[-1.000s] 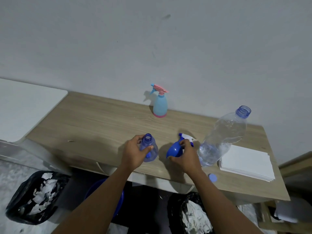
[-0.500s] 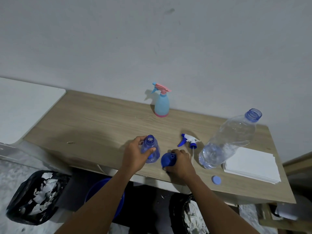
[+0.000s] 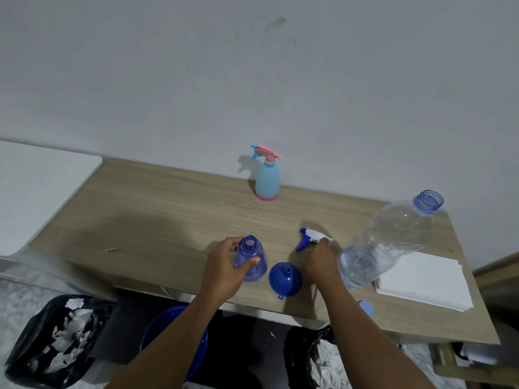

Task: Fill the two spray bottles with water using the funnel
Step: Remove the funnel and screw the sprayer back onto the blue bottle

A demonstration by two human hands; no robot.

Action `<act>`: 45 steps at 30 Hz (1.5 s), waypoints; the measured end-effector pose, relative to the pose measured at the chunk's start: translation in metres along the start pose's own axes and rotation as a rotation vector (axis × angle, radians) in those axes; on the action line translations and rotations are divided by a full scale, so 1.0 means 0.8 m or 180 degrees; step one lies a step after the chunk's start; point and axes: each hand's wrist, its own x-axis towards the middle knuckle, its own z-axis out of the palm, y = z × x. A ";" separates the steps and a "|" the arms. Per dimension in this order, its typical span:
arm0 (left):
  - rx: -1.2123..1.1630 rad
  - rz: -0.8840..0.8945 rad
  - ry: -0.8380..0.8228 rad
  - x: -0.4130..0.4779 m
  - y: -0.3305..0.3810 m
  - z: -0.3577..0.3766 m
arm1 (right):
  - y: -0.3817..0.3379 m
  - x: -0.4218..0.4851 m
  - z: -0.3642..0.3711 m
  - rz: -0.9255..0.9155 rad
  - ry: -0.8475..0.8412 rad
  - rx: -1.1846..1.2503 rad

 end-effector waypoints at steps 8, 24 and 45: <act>-0.0145 0.0064 -0.0114 -0.006 -0.003 0.013 | 0.015 0.014 0.001 0.0146 0.0170 0.0281; -0.0103 0.0016 -0.0199 -0.008 0.009 0.027 | -0.138 -0.092 -0.121 -0.1883 0.0608 0.2743; -0.0364 0.0274 -0.0054 -0.029 0.008 0.043 | -0.068 -0.091 0.028 -0.1393 0.0236 0.2282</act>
